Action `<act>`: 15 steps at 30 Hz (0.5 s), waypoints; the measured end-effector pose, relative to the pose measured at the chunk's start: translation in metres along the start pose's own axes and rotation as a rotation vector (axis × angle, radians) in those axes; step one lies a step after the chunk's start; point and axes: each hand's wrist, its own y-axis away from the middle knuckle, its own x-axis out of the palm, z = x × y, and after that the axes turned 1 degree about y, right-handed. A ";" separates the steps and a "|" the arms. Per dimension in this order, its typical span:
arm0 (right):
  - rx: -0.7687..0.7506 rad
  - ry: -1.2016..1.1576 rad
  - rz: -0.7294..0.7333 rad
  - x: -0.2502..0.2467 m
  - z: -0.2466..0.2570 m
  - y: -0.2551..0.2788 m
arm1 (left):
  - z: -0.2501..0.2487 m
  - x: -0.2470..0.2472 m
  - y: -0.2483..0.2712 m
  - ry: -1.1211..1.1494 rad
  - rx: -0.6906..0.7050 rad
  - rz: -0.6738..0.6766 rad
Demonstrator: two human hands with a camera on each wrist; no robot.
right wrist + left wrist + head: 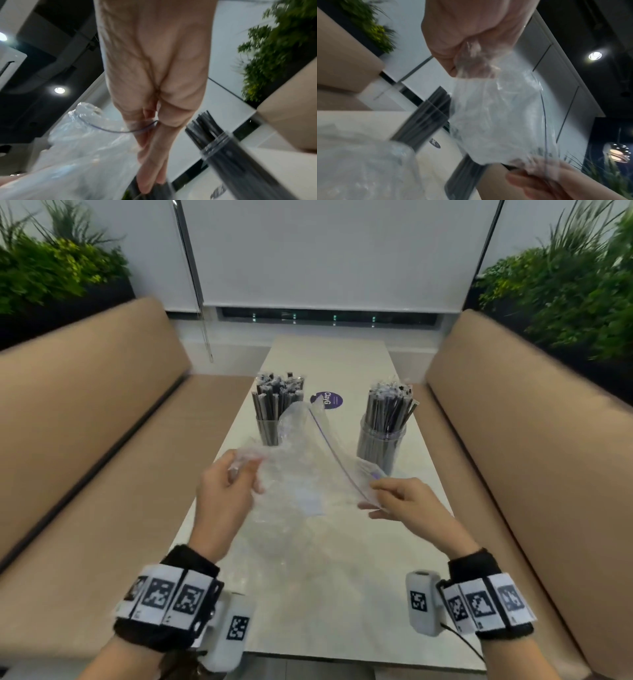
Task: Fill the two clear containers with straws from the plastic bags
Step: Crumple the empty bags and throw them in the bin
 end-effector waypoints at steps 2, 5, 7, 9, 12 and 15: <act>-0.073 0.299 -0.163 -0.014 0.009 -0.003 | 0.001 -0.018 -0.011 -0.131 0.066 -0.003; -0.414 0.338 -0.456 -0.016 0.052 0.002 | 0.000 -0.032 -0.020 -0.371 0.201 0.107; -0.619 0.216 -0.321 0.004 0.092 0.010 | -0.006 -0.031 -0.018 -0.474 0.278 0.284; -0.585 0.334 -0.039 0.030 0.107 0.001 | -0.021 -0.026 -0.014 -0.369 0.288 0.435; -0.258 0.460 0.167 0.050 0.084 -0.030 | -0.049 -0.043 -0.019 -0.064 0.230 0.404; -0.128 0.090 0.230 0.046 0.060 -0.046 | -0.048 -0.080 -0.038 0.016 0.106 0.240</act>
